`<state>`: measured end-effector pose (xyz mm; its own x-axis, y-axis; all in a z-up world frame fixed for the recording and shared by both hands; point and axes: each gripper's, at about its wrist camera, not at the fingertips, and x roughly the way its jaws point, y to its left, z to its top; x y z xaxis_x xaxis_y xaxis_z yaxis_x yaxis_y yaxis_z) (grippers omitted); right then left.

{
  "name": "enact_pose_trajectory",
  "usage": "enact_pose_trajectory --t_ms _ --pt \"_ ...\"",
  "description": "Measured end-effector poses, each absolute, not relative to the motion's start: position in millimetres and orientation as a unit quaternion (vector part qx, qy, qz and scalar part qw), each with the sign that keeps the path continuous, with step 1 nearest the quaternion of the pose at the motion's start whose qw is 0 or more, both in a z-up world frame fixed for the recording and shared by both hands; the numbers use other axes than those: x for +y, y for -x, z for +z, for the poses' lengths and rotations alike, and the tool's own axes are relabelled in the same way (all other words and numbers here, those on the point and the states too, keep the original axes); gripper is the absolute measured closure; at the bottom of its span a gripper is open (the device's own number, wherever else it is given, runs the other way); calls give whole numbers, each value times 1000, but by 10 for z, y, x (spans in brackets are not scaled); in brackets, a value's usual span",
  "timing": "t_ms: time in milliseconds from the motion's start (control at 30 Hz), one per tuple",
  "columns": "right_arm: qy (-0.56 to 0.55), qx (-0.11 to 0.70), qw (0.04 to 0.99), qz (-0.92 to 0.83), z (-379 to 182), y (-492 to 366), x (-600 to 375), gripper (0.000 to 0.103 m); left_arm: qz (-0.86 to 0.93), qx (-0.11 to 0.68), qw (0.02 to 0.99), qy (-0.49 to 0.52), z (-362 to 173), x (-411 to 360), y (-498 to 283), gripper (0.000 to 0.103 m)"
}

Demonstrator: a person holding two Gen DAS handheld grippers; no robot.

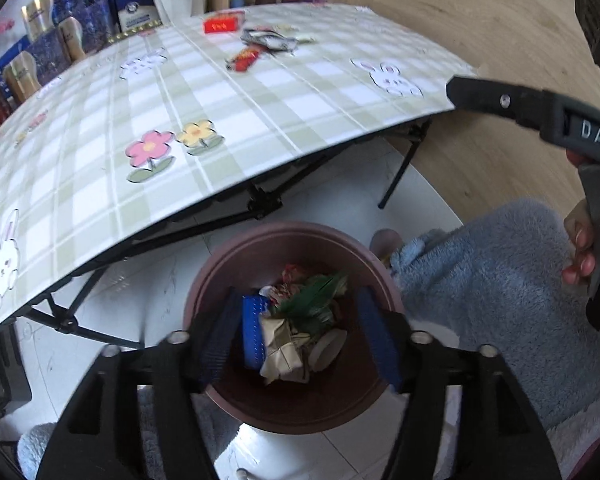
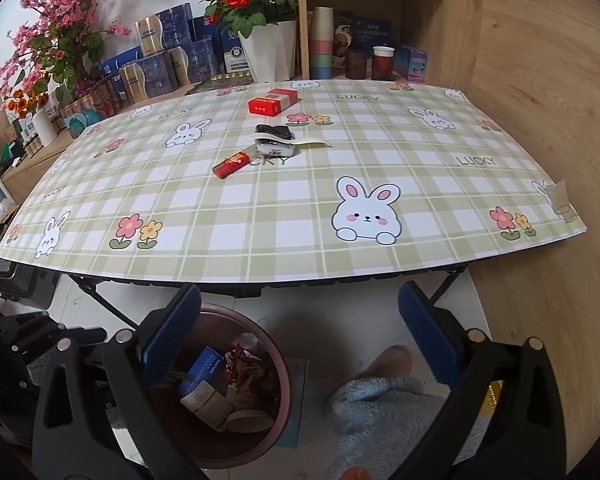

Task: Collect trash
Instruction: 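Open both tools to drop the pen card and wrapper into the bin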

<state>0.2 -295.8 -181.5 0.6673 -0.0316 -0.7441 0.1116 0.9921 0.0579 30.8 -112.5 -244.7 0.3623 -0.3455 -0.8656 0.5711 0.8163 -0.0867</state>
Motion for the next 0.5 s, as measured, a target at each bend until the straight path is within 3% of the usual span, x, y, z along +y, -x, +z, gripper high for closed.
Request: enact_pose_trajectory --t_ms 233,500 --pt "-47 402 914 -22 -1815 -10 -2874 6 -221 464 856 -54 -2293 -776 -380 12" --pt "-34 394 918 -32 -1825 -48 -2821 6 -159 442 883 -14 -2171 -438 -425 7"
